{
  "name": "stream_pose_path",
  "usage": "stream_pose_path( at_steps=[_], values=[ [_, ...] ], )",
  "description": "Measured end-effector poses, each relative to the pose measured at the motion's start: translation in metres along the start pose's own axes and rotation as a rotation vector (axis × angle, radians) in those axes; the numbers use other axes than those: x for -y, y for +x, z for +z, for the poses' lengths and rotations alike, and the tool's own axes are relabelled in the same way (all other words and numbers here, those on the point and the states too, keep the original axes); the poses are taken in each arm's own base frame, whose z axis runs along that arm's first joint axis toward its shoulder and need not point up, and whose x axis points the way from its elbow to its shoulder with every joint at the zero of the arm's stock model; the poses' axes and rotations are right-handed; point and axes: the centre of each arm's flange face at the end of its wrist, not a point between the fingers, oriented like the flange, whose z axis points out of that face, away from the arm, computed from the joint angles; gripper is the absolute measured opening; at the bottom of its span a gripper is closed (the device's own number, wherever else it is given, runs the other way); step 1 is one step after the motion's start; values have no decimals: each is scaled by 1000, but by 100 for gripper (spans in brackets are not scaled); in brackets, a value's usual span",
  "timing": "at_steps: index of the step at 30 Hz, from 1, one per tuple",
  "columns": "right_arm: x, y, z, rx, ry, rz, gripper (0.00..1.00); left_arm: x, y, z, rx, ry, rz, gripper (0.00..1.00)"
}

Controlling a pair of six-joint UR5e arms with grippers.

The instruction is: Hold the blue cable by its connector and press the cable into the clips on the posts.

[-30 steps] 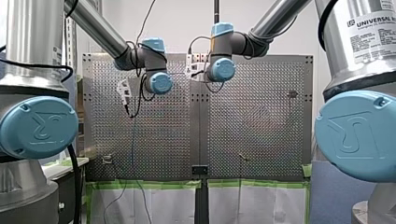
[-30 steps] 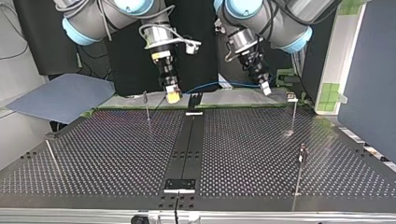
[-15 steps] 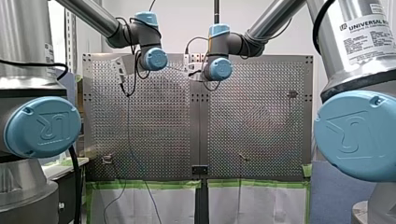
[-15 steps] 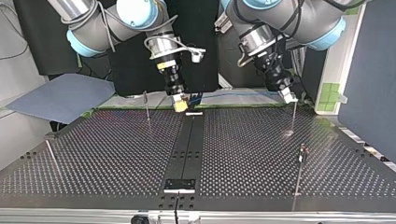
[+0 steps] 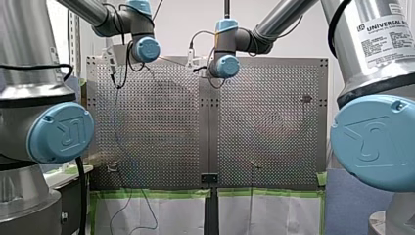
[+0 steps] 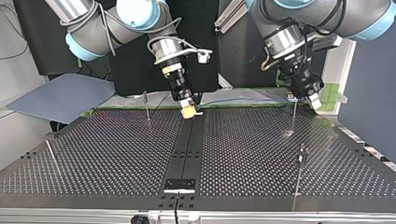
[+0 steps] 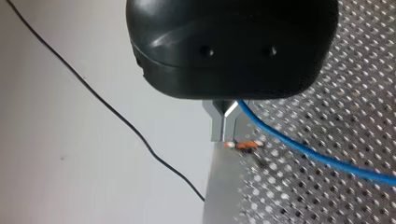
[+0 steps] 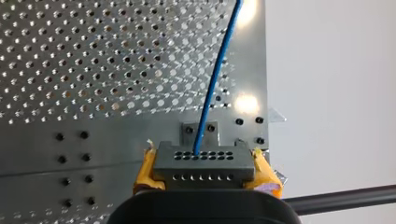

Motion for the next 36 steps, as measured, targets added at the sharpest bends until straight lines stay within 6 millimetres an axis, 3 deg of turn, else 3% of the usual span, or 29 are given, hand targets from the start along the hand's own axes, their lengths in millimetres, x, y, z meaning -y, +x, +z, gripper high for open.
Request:
stream_pose_path(
  at_steps=[5, 11, 22, 36],
  values=[
    [1, 4, 3, -10, 3, 2, 0, -7, 14, 16, -44, 5, 64, 0],
    [2, -1, 10, -6, 4, 2, 0, -9, 20, 19, -87, 38, 96, 0],
    [9, 5, 27, -31, 14, 6, 0, 3, 5, 36, -89, 68, 82, 0],
    [17, 15, 38, -54, 25, 11, 0, 12, 6, 78, -74, 33, 42, 0]
  ],
)
